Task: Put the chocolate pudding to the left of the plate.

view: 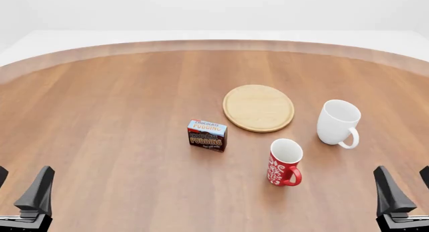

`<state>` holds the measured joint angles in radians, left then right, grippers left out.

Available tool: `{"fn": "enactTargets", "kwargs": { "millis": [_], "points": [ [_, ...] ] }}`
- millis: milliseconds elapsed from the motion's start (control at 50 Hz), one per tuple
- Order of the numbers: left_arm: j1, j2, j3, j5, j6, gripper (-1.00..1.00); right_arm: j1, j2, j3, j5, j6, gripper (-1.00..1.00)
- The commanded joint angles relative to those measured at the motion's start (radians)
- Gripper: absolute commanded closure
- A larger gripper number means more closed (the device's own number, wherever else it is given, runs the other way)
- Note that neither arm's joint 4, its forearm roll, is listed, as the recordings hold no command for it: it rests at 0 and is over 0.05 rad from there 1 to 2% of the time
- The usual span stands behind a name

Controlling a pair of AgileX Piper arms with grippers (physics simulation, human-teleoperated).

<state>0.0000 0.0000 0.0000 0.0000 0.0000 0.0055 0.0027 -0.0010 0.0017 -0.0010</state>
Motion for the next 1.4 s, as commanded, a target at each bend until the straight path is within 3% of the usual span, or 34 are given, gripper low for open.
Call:
{"fn": "enactTargets", "kwargs": {
  "millis": [20,100,220,300,340,420,440,460,580,640,720,840,1000,1040,1080,1240,1320,1340,1400],
  "points": [
    [0.000,0.000,0.000,0.000,0.000,-1.00,0.019,0.009,-0.001,0.006,-0.005,-1.00],
    [0.000,0.000,0.000,0.000,0.000,-1.00,0.041,0.029,-0.002,0.006,0.026,-1.00],
    [0.000,0.000,0.000,0.000,0.000,-1.00,0.039,0.017,-0.019,0.026,0.002,-1.00],
    [0.000,0.000,0.000,0.000,0.000,-1.00,0.035,-0.001,-0.097,0.064,-0.038,-1.00],
    [0.000,0.000,0.000,0.000,0.000,-1.00,0.025,0.001,-0.144,0.102,-0.013,-1.00],
    [0.000,0.000,0.000,0.000,0.000,-1.00,0.065,0.032,-0.246,0.133,-0.049,-1.00],
    [0.000,0.000,0.000,0.000,0.000,-1.00,0.068,0.058,-0.261,0.123,-0.051,-1.00],
    [0.000,0.000,0.000,0.000,0.000,-1.00,0.090,0.131,-0.285,0.085,-0.107,-1.00],
    [0.000,0.000,0.000,0.000,0.000,-1.00,0.119,0.313,-0.376,-0.011,-0.145,-1.00],
    [0.000,0.000,0.000,0.000,0.000,-1.00,0.152,0.427,-0.441,-0.048,-0.190,-1.00],
    [0.000,0.000,0.000,0.000,0.000,-1.00,0.215,0.509,-0.511,-0.039,-0.283,-1.00],
    [0.000,0.000,0.000,0.000,0.000,-1.00,0.281,0.652,-0.625,-0.028,-0.374,-1.00],
    [0.000,0.000,0.000,0.000,0.000,-1.00,0.358,0.897,-0.792,-0.004,-0.357,-1.00],
    [0.000,0.000,0.000,0.000,0.000,-1.00,0.351,0.934,-0.801,-0.024,-0.401,-1.00],
    [0.000,0.000,0.000,0.000,0.000,-1.00,0.376,0.975,-0.836,0.001,-0.388,-1.00],
    [0.000,0.000,0.000,0.000,0.000,-1.00,0.444,1.125,-0.937,0.057,-0.460,-1.00],
    [0.000,0.000,0.000,0.000,0.000,-1.00,0.445,1.187,-0.983,0.081,-0.478,-1.00],
    [0.000,0.000,0.000,0.000,0.000,-1.00,0.443,1.216,-1.005,0.096,-0.509,-1.00],
    [0.000,0.000,0.000,0.000,0.000,-1.00,0.454,1.251,-1.049,0.146,-0.529,-1.00]
  ]
}}
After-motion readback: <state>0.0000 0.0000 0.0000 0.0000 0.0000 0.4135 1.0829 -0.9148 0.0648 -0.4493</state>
